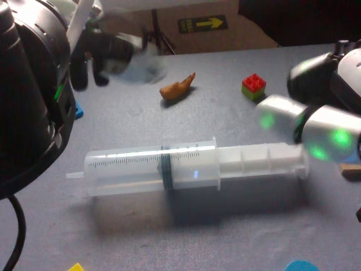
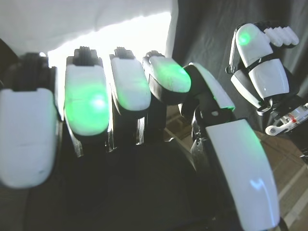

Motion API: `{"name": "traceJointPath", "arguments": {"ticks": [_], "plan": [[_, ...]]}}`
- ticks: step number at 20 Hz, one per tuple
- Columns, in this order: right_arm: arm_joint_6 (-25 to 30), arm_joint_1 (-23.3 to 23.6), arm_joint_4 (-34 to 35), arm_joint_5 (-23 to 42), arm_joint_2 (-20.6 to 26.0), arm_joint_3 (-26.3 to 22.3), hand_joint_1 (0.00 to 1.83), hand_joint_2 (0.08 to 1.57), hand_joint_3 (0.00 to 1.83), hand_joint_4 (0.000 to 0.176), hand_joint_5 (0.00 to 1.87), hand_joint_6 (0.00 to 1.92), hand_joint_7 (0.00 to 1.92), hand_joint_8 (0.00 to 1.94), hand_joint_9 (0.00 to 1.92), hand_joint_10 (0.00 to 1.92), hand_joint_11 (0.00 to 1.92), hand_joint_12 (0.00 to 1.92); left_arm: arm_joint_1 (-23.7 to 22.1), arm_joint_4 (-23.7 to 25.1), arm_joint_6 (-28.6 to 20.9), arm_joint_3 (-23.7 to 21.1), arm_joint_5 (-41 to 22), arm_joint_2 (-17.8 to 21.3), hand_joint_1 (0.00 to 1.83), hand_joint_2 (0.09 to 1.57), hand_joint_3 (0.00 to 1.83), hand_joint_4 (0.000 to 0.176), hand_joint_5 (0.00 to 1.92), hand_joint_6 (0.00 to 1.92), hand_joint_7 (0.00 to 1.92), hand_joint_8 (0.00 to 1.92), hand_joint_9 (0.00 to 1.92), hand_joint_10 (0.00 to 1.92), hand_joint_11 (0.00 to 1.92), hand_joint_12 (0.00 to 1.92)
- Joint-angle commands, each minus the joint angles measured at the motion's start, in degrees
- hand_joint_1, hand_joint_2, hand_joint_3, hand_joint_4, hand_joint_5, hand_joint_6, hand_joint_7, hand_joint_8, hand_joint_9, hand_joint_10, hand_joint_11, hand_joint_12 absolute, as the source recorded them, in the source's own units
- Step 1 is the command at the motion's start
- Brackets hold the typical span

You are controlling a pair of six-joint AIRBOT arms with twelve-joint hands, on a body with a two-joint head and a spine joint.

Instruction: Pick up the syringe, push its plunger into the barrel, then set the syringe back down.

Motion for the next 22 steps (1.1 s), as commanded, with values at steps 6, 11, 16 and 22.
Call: {"name": "traceJointPath", "arguments": {"ticks": [6,11,16,22], "plan": [[0.15,0.09,-3.82,5.88,0.09,0.01,0.21,0.85,0.01,0.000,0.08,0.00,0.08,0.00,0.07,0.00,0.00,0.42,-0.70,5.79,0.09,0.27,0.09,-0.03,0.00,1.12,0.01,0.016,0.09,0.01,0.03,0.00,0.00,0.00,0.00,0.00],[-0.61,-0.08,-3.92,5.84,0.09,0.05,0.19,0.88,0.00,0.000,0.09,0.00,0.08,0.00,0.08,0.00,0.00,0.41,-1.10,1.84,3.78,0.97,-2.04,-0.08,0.01,1.12,0.00,0.021,0.09,0.01,0.04,0.00,0.00,0.00,0.00,0.00],[-0.16,-0.26,-3.91,6.15,0.01,0.20,0.19,0.89,0.00,0.000,0.08,0.00,0.07,0.00,0.07,0.00,0.00,0.40,-2.64,-10.07,9.22,5.18,-3.78,-1.97,0.30,1.04,0.00,0.034,0.03,0.00,0.00,0.00,0.00,0.00,0.00,0.00],[0.30,-1.05,-3.91,6.92,-0.06,0.20,0.20,0.88,0.00,0.000,0.09,0.00,0.08,0.00,0.07,0.00,0.00,0.34,-4.34,-17.52,11.14,10.15,-1.65,-6.39,0.56,1.05,0.00,0.031,0.00,0.00,0.00,0.00,0.00,0.00,0.00,0.00]]}}
